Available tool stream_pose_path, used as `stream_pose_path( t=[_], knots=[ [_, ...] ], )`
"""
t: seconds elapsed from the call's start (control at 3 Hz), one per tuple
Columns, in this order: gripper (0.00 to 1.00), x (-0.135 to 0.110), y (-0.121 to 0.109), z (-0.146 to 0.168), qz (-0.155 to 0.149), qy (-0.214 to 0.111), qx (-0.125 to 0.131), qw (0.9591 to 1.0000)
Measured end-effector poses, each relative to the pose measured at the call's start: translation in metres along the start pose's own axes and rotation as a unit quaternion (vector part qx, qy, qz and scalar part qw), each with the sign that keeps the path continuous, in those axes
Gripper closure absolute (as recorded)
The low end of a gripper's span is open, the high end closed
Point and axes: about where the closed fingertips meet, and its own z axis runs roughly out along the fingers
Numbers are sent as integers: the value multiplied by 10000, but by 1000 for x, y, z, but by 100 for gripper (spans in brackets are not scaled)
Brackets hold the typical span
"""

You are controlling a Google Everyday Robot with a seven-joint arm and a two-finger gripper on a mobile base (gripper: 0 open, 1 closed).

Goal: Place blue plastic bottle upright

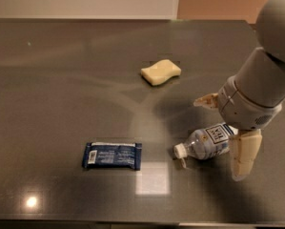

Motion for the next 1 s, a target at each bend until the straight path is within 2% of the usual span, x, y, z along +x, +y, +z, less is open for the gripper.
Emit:
stream_pose_path(
  t=[0.33,1.0],
  knots=[
    [17,-2,0,8,-88,-2,-95,9999],
    [64,-4,-3,5,-115,-65,-167,9998]
  ],
)
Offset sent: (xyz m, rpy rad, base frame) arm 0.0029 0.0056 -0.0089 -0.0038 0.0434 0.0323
